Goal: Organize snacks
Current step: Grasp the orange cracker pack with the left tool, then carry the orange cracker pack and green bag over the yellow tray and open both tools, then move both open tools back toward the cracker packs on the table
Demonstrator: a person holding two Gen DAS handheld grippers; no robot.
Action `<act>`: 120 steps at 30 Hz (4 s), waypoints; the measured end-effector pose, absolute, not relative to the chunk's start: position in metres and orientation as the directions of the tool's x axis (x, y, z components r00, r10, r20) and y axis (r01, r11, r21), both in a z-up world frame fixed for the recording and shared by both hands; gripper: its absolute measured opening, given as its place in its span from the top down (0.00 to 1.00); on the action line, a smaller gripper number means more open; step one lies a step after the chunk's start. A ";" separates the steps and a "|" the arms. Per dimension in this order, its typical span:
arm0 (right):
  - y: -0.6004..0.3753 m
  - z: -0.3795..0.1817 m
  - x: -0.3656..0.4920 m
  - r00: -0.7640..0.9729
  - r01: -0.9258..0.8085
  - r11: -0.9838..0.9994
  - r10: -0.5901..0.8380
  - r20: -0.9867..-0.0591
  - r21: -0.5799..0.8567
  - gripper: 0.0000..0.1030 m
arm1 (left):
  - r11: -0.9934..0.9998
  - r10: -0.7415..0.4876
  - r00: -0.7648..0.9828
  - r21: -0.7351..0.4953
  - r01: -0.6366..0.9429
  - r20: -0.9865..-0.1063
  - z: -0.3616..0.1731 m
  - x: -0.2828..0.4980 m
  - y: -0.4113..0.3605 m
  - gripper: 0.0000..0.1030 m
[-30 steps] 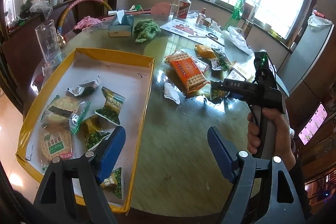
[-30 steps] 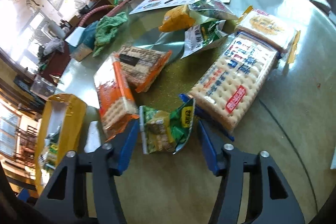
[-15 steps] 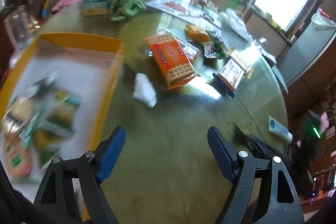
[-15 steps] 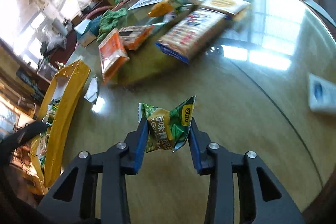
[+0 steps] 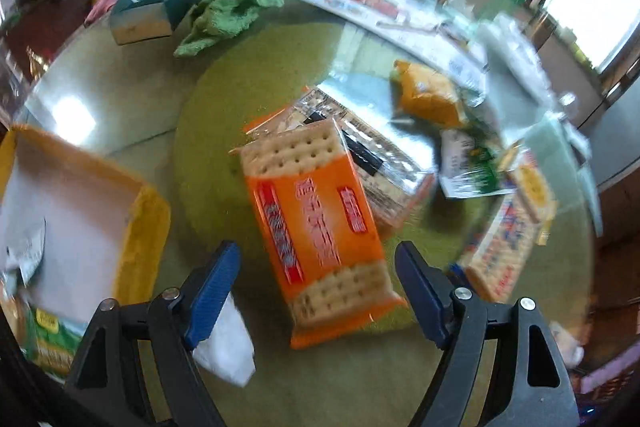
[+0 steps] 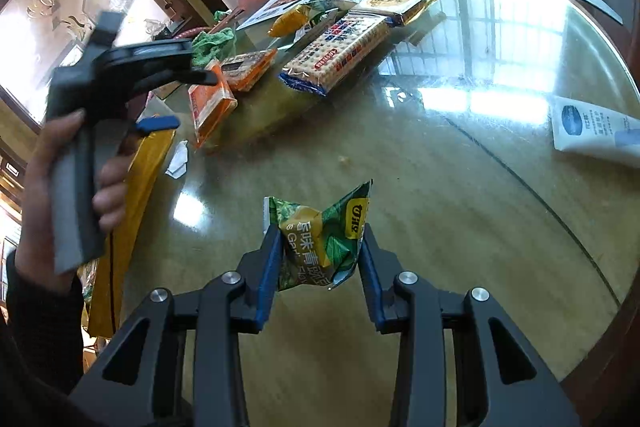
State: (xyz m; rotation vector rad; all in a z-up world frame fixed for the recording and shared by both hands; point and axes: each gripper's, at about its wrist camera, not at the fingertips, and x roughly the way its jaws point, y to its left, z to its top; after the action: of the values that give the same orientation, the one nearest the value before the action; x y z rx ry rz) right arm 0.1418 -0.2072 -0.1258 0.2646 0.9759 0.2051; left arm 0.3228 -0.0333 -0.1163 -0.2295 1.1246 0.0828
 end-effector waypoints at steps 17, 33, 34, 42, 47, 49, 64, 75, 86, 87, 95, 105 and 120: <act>-0.188 -0.126 0.128 0.540 -0.120 0.970 0.242 -0.806 0.210 0.62 | 0.961 -0.253 0.435 -0.275 0.012 -0.864 -0.126 0.164 -0.037 0.49; -0.149 -0.112 0.103 0.563 -0.200 0.943 0.333 -0.756 0.267 0.66 | 0.901 -0.409 0.560 -0.415 0.124 -0.721 -0.086 0.074 0.000 0.50; -0.141 -0.106 0.101 0.568 -0.223 0.937 0.349 -0.745 0.269 0.66 | 0.899 -0.410 0.571 -0.423 0.118 -0.712 -0.080 0.070 0.007 0.50; -0.062 -0.084 0.108 0.512 -0.413 0.859 0.494 -0.702 0.303 0.66 | 0.915 -0.277 0.710 -0.403 -0.010 -0.648 -0.035 0.058 0.101 0.50; -0.022 -0.075 0.130 0.496 -0.441 0.840 0.523 -0.694 0.318 0.66 | 0.928 -0.142 0.771 -0.354 -0.114 -0.621 -0.023 0.064 0.153 0.50; -0.007 -0.069 0.138 0.500 -0.451 0.838 0.523 -0.690 0.309 0.66 | 0.924 -0.113 0.782 -0.354 -0.144 -0.613 -0.022 0.070 0.174 0.50; 0.105 -0.120 0.256 0.402 -0.454 0.868 0.402 -0.823 0.202 0.66 | 0.944 -0.015 0.594 -0.208 -0.257 -0.804 -0.098 0.200 0.236 0.50; 0.103 -0.134 0.272 0.406 -0.446 0.874 0.390 -0.826 0.193 0.34 | 0.941 -0.031 0.512 -0.198 -0.276 -0.859 -0.098 0.213 0.237 0.29; -0.024 -0.082 0.202 0.530 -0.426 0.889 0.395 -0.750 0.167 0.14 | 0.901 0.427 0.649 0.355 -0.248 -0.630 -0.049 0.136 0.120 0.20; -0.044 -0.085 0.197 0.564 -0.394 0.912 0.335 -0.755 0.110 0.14 | 0.923 0.381 0.676 0.302 -0.238 -0.630 -0.042 0.127 0.108 0.20; -0.166 -0.115 0.190 0.577 -0.194 0.980 0.142 -0.804 0.033 0.14 | 0.989 -0.115 0.665 -0.149 0.005 -0.738 -0.049 0.122 0.028 0.20; -0.174 -0.134 0.232 0.576 -0.081 0.990 -0.049 -0.816 -0.117 0.06 | 0.987 -0.123 0.606 -0.161 -0.008 -0.786 -0.067 0.133 -0.003 0.20; -0.176 -0.135 0.243 0.584 -0.047 0.992 -0.070 -0.808 -0.120 0.00 | 0.986 -0.140 0.607 -0.164 0.015 -0.783 -0.071 0.125 -0.014 0.20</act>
State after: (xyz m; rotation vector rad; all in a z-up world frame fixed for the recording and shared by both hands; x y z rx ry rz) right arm 0.2431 -0.1756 -0.1346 -0.1332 0.9472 -0.0137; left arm 0.1245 -0.0143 -0.0710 -0.1464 0.9154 -0.0899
